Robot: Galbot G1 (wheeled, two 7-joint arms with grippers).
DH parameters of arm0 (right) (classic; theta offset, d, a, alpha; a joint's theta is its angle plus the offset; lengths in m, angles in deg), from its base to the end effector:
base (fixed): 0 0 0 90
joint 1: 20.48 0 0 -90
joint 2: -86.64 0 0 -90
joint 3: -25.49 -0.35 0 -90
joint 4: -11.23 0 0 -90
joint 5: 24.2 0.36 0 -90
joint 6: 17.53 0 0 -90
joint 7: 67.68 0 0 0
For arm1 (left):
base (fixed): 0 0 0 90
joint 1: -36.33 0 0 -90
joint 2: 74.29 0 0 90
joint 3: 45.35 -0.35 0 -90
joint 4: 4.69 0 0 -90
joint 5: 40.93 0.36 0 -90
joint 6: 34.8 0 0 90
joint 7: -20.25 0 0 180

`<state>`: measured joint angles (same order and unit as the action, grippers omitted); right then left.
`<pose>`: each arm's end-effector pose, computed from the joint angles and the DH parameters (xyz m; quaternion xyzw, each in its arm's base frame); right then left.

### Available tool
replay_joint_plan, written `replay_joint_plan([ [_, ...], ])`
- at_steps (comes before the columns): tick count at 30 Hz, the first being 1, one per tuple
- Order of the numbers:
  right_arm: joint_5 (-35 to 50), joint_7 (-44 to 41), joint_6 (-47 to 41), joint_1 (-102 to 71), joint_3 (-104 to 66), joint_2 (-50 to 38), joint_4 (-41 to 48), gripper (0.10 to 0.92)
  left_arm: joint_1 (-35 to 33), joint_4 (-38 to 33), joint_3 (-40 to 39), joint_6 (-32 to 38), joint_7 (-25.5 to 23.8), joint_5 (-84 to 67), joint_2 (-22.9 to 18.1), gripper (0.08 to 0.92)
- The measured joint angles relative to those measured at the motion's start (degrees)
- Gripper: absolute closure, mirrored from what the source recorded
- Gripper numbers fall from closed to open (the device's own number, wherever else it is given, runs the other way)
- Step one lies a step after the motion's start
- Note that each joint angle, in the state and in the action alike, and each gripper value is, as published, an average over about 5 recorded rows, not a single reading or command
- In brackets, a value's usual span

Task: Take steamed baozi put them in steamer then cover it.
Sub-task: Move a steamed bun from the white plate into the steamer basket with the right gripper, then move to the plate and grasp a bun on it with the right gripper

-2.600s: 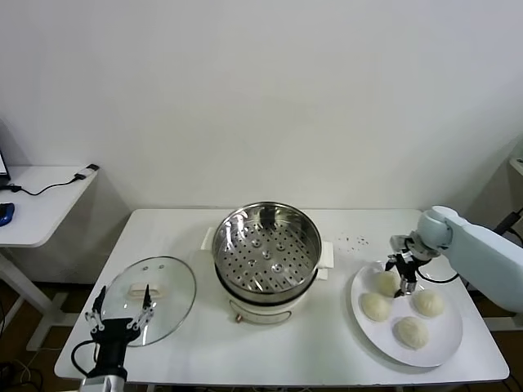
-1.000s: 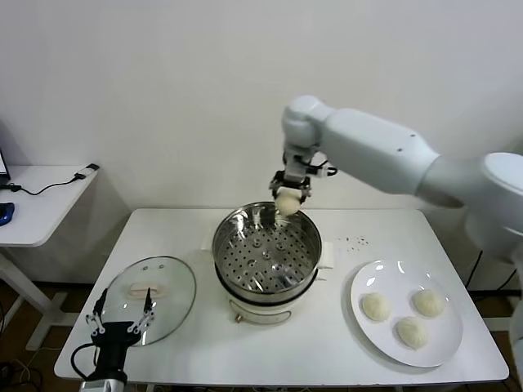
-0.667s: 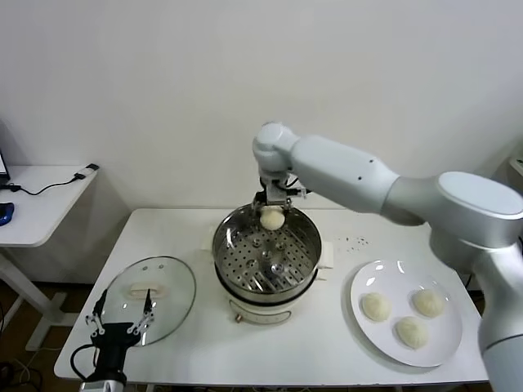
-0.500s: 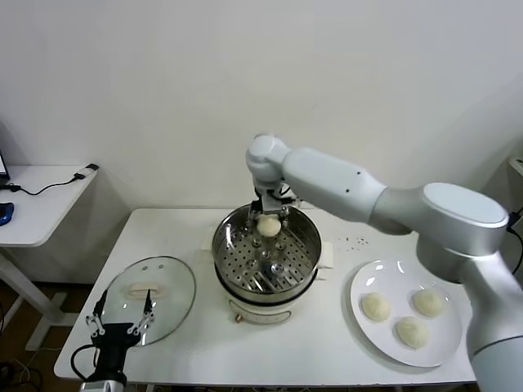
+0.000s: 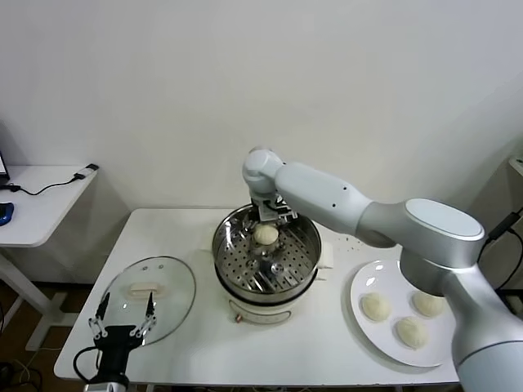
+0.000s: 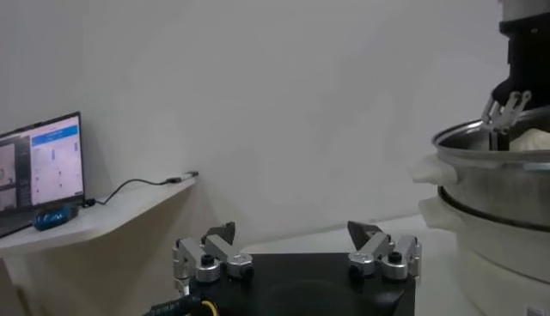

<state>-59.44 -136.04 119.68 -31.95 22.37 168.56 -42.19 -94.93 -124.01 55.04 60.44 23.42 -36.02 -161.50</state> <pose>0.5907 0.2064 -0.1038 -0.6244 -0.0413 -0.7792 0.0369 0.1195 0.0650 -0.3320 0.0776 -0.9884 -0.1184 0.0554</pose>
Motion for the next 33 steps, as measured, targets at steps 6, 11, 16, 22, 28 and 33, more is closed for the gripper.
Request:
replay_joint_plan([
  [6,4.57,-0.56,-0.22,3.45,0.59,-2.87,-3.07,0.203,-0.24,-0.46,-0.19,-0.09,0.03,0.18,0.00,0.177],
  [11,11.78,0.76,-3.86,8.52,3.70,-7.66,-6.80,0.203,-0.64,-0.94,-0.28,-0.12,0.04,0.45,0.00,0.177],
  [16,23.03,3.77,-13.83,15.23,10.77,-14.78,-11.24,0.203,-1.19,-1.51,-0.51,-0.05,0.06,0.55,-0.02,0.177],
  [22,37.45,6.12,-30.40,20.49,17.95,-24.56,-17.06,0.203,-1.51,-1.84,-0.78,0.03,0.08,0.57,-0.10,0.177],
  [28,48.06,7.74,-44.94,21.46,21.79,-34.43,-22.53,0.203,-1.94,-2.12,-0.95,0.09,0.10,0.57,-0.19,0.177],
  [33,53.11,8.82,-53.34,17.87,21.93,-41.73,-26.13,0.203,-2.35,-2.43,-0.95,0.14,0.12,0.57,-0.25,0.177],
])
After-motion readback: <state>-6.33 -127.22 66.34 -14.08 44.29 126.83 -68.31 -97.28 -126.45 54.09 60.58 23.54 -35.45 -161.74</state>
